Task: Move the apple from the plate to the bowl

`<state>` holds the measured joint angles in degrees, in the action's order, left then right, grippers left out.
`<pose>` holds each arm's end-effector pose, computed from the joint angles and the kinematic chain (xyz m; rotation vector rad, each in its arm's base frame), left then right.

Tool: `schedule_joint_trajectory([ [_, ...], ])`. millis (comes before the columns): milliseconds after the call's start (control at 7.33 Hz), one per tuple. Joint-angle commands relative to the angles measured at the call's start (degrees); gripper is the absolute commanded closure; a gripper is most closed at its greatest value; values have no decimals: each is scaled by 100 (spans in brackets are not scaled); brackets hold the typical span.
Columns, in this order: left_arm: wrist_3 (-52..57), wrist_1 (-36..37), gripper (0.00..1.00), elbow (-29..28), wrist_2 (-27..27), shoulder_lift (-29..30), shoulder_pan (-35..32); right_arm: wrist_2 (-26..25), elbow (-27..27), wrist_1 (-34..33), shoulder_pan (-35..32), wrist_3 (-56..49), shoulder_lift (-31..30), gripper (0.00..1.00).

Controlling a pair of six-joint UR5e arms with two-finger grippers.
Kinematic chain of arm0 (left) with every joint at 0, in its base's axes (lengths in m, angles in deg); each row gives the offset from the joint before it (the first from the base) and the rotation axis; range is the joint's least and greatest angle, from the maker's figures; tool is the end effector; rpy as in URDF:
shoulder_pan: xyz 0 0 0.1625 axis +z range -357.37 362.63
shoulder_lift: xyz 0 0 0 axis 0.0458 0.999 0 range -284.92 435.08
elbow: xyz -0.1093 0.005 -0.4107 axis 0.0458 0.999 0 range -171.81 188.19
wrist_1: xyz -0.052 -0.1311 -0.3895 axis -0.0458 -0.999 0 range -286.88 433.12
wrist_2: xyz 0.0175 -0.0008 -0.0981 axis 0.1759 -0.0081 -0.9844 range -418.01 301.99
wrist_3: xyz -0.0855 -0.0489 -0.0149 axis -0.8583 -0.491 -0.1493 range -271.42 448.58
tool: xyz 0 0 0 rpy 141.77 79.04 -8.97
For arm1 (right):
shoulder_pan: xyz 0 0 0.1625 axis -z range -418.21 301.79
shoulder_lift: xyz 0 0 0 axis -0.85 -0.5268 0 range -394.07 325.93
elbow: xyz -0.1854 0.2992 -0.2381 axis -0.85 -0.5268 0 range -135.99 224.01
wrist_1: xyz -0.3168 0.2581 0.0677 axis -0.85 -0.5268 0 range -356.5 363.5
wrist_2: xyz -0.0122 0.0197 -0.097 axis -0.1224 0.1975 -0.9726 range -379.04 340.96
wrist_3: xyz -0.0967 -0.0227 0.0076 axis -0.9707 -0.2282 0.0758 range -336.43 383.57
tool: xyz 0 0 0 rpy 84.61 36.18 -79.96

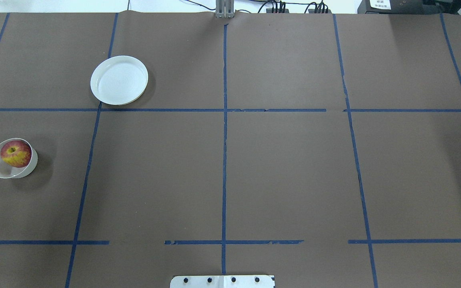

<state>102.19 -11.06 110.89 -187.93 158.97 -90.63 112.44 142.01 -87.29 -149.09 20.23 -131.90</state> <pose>-0.0946 -0.4404 0.6151 0.1152 0.6883 0.1780 0.0739 -0.4321 0.6580 0.0164 -0.7240 -0.0373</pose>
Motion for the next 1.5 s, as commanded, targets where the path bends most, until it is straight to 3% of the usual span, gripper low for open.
schedule_joint_trajectory([
  [0,1,24,0,30,-104,-13,-17,0,0,0,0,0,0,0],
  [1364,-16,7,0,118,-104,-206,-26,0,0,0,0,0,0,0],
])
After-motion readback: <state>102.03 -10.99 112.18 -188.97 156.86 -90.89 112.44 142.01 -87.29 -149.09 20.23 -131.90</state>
